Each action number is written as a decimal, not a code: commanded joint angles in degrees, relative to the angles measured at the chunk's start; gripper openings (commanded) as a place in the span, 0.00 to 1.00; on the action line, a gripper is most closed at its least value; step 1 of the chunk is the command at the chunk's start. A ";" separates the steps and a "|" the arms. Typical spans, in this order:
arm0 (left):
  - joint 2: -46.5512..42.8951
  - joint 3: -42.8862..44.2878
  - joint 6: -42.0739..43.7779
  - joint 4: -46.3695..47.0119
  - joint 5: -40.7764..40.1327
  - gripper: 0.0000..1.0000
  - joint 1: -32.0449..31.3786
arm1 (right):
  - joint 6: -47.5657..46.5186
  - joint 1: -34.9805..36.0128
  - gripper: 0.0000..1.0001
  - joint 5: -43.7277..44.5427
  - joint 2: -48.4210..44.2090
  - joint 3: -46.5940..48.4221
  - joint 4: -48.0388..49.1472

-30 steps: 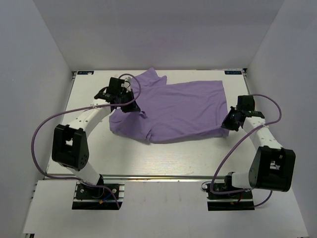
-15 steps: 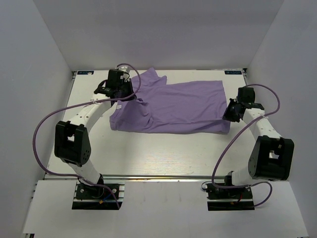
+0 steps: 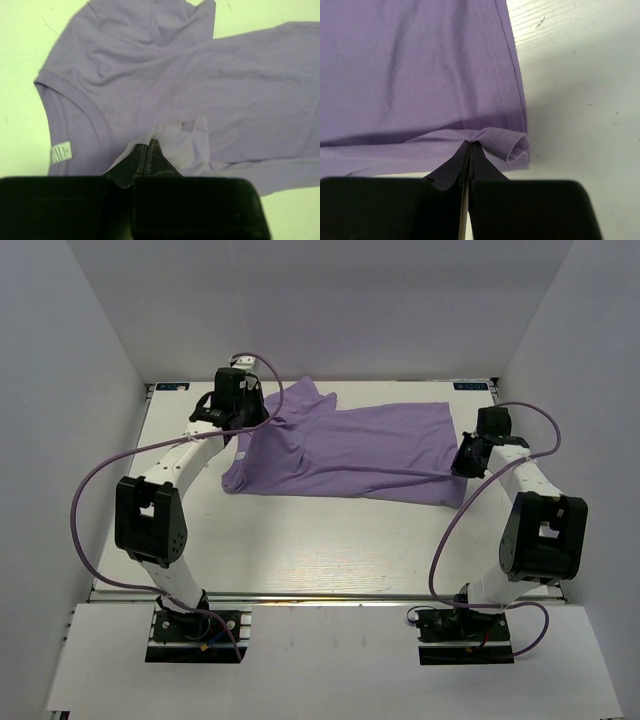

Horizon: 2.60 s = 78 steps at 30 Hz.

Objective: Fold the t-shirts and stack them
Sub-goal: Fold the flattened tshirt in 1/3 of the way

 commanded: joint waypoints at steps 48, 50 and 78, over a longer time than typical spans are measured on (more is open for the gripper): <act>18.17 21.10 10.86 8.29 -1.54 1.00 2.68 | -3.24 0.21 0.90 -9.52 2.46 6.45 8.96; 15.16 14.51 9.27 6.88 1.62 1.00 2.06 | -2.36 0.21 0.90 -11.81 0.01 1.61 9.67; -13.75 -46.56 -13.56 -3.03 -9.61 1.00 2.94 | 12.75 -2.17 0.90 -7.87 -6.56 -30.46 10.64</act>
